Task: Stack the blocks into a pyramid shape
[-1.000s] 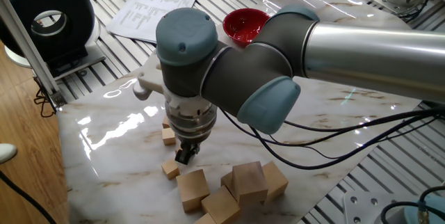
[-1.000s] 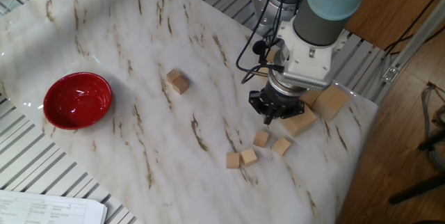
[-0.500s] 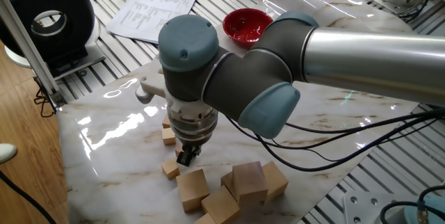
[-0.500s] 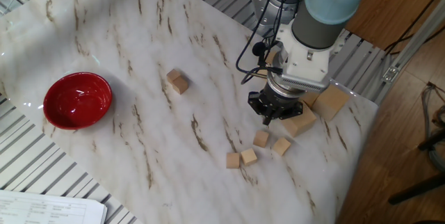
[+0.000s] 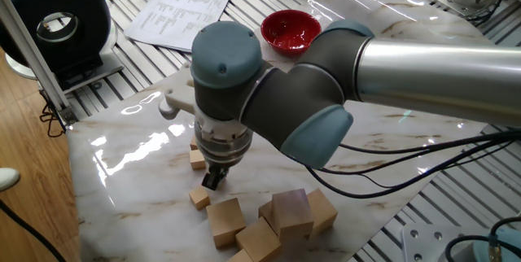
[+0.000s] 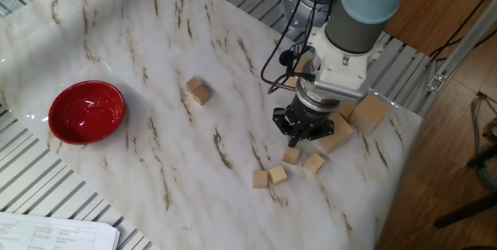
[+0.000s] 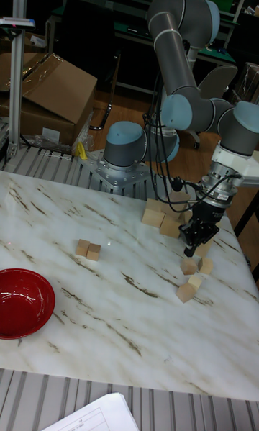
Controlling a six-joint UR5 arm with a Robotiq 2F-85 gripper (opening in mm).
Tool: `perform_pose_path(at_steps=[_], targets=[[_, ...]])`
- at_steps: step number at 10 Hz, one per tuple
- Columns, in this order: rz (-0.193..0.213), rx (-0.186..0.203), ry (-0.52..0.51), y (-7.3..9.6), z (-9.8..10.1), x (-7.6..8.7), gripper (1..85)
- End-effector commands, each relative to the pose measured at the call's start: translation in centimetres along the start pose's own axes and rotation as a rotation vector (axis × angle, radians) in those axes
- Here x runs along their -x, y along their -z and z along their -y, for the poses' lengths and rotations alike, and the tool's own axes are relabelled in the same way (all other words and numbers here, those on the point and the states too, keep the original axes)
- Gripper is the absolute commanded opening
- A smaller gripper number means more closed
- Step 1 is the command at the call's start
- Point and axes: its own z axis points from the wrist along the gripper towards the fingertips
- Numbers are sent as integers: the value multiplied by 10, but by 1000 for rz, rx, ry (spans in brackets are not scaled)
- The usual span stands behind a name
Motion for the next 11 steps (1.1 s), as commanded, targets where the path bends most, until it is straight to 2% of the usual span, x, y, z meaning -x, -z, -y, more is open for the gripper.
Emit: perform_pose_path(at_steps=[1,4,5,6,8,10,11], targets=[[59,-27,-8,1,9,16,10],[5,-5,-17,1,3,2,10],[-5,26,-32,2,-3,3,10],[-15,70,-55,8,-8,15,10],[-31,86,-60,13,-7,24,10],[-32,88,-62,8,-7,28,10],[-36,108,-83,4,-13,29,10]])
